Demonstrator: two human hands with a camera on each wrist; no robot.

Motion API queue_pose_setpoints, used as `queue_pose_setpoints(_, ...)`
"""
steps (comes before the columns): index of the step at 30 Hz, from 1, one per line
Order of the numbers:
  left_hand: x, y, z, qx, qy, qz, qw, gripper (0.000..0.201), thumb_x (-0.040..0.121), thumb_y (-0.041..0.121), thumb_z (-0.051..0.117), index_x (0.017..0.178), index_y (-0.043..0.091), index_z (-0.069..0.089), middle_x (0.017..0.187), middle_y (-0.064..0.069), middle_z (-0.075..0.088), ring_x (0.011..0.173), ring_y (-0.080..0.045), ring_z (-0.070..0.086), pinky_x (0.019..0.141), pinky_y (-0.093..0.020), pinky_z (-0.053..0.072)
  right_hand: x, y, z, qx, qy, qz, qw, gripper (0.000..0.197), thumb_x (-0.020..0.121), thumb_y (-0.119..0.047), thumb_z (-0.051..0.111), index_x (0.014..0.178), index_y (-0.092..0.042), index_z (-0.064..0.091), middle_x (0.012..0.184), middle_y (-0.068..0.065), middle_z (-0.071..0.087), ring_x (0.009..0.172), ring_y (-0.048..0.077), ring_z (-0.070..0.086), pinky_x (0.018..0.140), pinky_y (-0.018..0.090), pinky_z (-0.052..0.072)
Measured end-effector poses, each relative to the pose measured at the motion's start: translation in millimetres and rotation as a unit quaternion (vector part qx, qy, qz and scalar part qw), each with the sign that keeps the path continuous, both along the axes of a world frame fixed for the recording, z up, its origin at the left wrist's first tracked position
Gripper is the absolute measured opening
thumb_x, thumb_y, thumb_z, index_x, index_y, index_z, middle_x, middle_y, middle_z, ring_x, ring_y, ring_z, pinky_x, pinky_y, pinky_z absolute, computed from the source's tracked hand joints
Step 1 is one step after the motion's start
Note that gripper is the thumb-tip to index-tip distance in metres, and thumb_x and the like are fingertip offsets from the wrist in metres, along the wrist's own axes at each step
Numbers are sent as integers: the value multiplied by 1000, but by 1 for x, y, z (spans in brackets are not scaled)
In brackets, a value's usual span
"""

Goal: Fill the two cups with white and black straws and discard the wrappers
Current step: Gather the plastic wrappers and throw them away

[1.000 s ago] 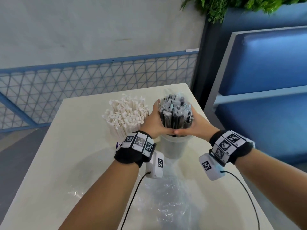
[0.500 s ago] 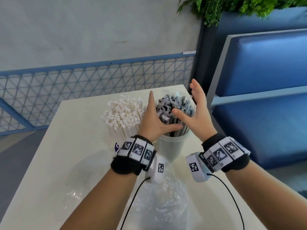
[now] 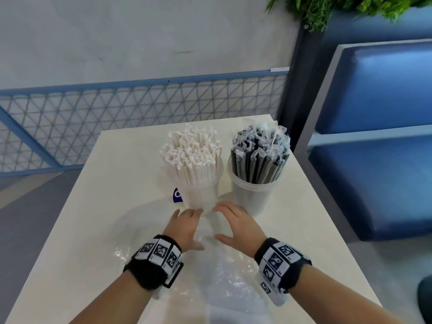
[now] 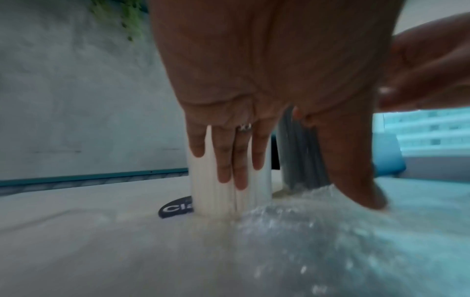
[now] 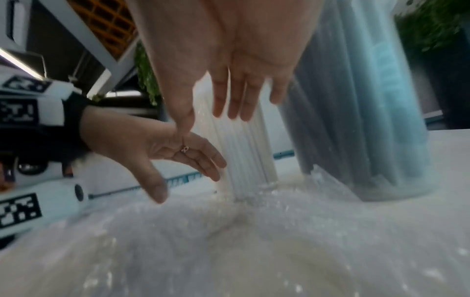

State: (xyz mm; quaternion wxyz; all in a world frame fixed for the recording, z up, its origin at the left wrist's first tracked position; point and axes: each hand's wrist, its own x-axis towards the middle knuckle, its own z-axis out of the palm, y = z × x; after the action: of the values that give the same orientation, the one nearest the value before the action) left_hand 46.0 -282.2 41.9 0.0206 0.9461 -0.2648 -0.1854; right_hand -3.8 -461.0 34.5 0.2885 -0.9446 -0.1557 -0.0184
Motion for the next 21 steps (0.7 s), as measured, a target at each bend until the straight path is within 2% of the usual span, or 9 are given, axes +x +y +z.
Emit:
queue_pose_setpoints(3,3,4,-10,106,37,7,994,104,68,41,76,144,9,12,146,-9,32,139,-24,25,117,-50,5,4,12,-12,-143,156,17,977,94,76,-51,65,147,-17,14,156,1,17,144,17,16,118,39,8)
queue_pose_setpoints(7,3,8,-17,88,4,14,996,52,79,21,67,125,14,44,129,-6,45,123,-22,46,116,-49,-3,5,26,-18,-211,187,23,959,97,76,-50,65,148,-16,10,154,4,22,144,20,17,117,45,-1)
queue_pose_setpoints(9,0,12,-18,38,-31,13,999,23,85,14,56,108,16,56,118,-3,50,114,-18,52,115,-44,-9,4,32,-17,-211,176,27,961,88,77,-48,65,146,-18,18,147,4,36,136,21,33,117,44,4)
queue_pose_setpoints(12,-9,19,-13,-10,-81,-14,997,12,87,16,51,92,18,62,96,2,53,102,-14,55,112,-40,-18,4,43,-10,-165,189,34,967,60,80,-37,66,132,-19,41,126,1,59,117,22,53,106,36,30)
queue_pose_setpoints(14,-15,26,-6,-51,-139,-34,988,6,75,19,69,76,23,63,79,7,50,92,-11,59,110,-37,-23,5,51,-6,-134,193,23,972,36,84,-29,62,117,-18,54,111,2,67,105,23,59,91,32,43)
queue_pose_setpoints(15,-17,31,-2,-62,-176,-41,982,19,63,22,80,69,26,62,74,9,53,87,-10,61,112,-39,-19,6,54,-3,-117,183,11,976,27,85,-26,60,110,-17,58,106,2,69,101,23,60,88,31,45)
queue_pose_setpoints(16,-20,38,2,-78,-222,-34,971,29,53,26,86,70,28,62,77,9,58,91,-12,63,113,-44,-11,6,55,0,-92,167,-3,982,20,86,-25,59,104,-18,61,102,2,70,96,21,61,86,30,47)
queue_pose_setpoints(18,-25,53,15,-156,-301,47,940,47,57,37,81,98,27,61,106,3,59,119,-20,50,110,-49,1,7,57,7,-27,136,-33,990,13,85,-26,60,96,-19,63,96,-2,70,85,16,61,81,27,47)
queue_pose_setpoints(21,-37,87,42,-329,-368,247,834,74,66,50,65,129,21,40,135,-4,35,137,-24,22,111,-49,1,6,63,20,68,94,-60,991,8,84,-24,64,88,-17,65,81,-10,64,69,5,54,75,23,46)
